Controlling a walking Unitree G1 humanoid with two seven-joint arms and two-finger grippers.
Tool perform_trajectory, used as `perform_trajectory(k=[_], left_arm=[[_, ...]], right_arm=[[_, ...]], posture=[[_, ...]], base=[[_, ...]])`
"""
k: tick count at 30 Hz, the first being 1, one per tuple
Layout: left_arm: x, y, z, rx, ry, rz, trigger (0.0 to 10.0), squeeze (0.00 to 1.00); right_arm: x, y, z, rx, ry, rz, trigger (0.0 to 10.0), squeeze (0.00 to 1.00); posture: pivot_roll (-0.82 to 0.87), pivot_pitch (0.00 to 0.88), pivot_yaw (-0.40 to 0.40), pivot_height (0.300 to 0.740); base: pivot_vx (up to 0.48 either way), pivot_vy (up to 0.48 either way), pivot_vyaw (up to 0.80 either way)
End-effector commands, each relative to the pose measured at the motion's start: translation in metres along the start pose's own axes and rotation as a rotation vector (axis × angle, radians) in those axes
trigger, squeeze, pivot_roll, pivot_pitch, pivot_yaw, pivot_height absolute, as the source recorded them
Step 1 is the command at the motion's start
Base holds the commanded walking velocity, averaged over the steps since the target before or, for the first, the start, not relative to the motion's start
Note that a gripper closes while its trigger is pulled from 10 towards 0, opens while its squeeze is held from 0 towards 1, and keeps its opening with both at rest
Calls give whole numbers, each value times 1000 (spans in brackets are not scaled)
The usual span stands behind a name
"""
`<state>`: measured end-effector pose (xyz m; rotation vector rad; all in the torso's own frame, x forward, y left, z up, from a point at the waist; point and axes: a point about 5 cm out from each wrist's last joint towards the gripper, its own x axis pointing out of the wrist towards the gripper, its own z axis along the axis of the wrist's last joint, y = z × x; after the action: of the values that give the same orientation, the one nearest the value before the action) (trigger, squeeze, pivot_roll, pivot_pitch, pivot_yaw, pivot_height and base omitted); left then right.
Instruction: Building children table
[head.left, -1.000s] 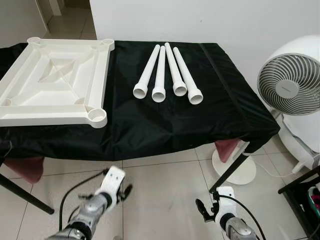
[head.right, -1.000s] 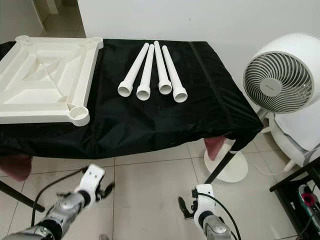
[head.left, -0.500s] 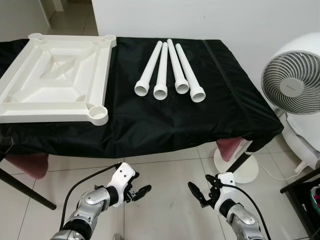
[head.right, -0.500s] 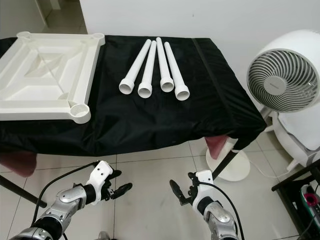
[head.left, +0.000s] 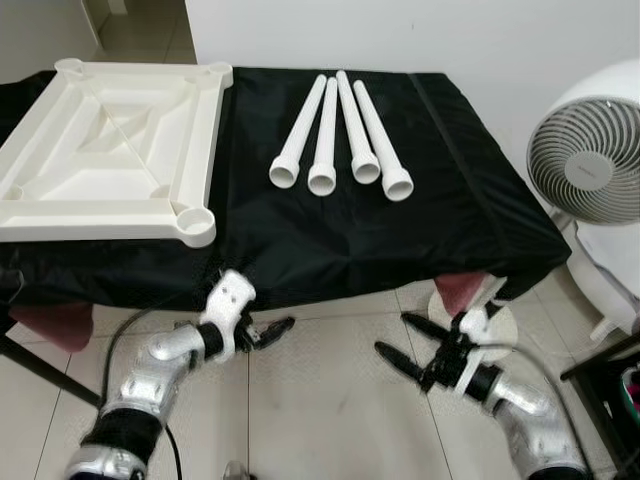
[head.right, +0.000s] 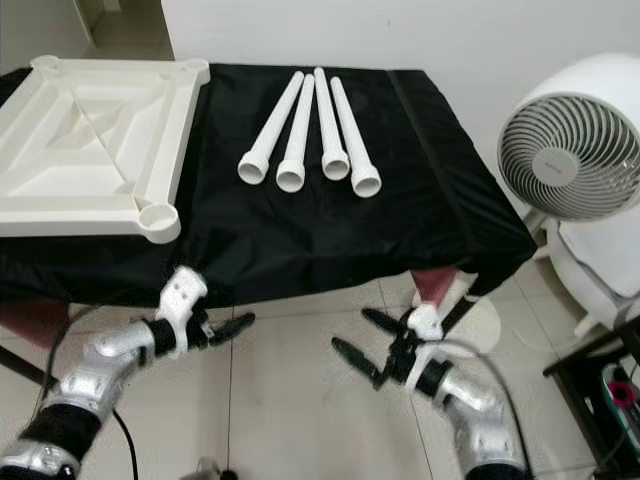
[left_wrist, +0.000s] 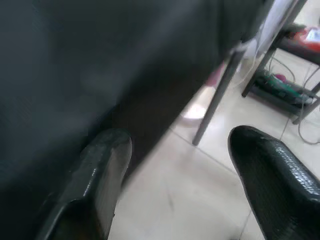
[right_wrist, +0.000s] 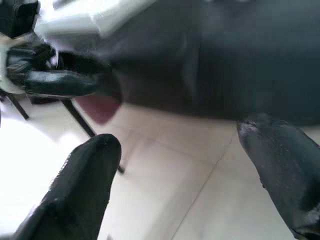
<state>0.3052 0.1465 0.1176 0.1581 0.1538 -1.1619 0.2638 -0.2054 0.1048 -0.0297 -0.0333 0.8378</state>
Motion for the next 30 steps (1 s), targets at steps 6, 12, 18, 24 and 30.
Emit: perform_trajectory(k=[6,12,18,24,30], left_arm=[[-1,8,50,29,-136,-92,10000,0],[-3,16,63,24,-177,-40,10000,0],[10,46,70,-47,-298,321,10000,0],[15,52,64,-105,-274,449,10000,0],[18,64,59,-203,-281,611,10000,0]], right_arm=[[12,-24,53,-33,-175,-82,10000,0],[18,-37,66,-17,-230,-188,10000,0],[40,-47,66,59,-241,-505,10000,0],[42,-48,65,26,-221,-588,10000,0],[51,-41,65,31,-252,-635,10000,0]], posture=[[29,54,-2,740],[31,50,0,740],[25,44,2,740],[18,44,1,740],[5,60,-2,740]], base=[[0,0,0],[0,0,0],[0,0,0],[0,0,0],[0,0,0]])
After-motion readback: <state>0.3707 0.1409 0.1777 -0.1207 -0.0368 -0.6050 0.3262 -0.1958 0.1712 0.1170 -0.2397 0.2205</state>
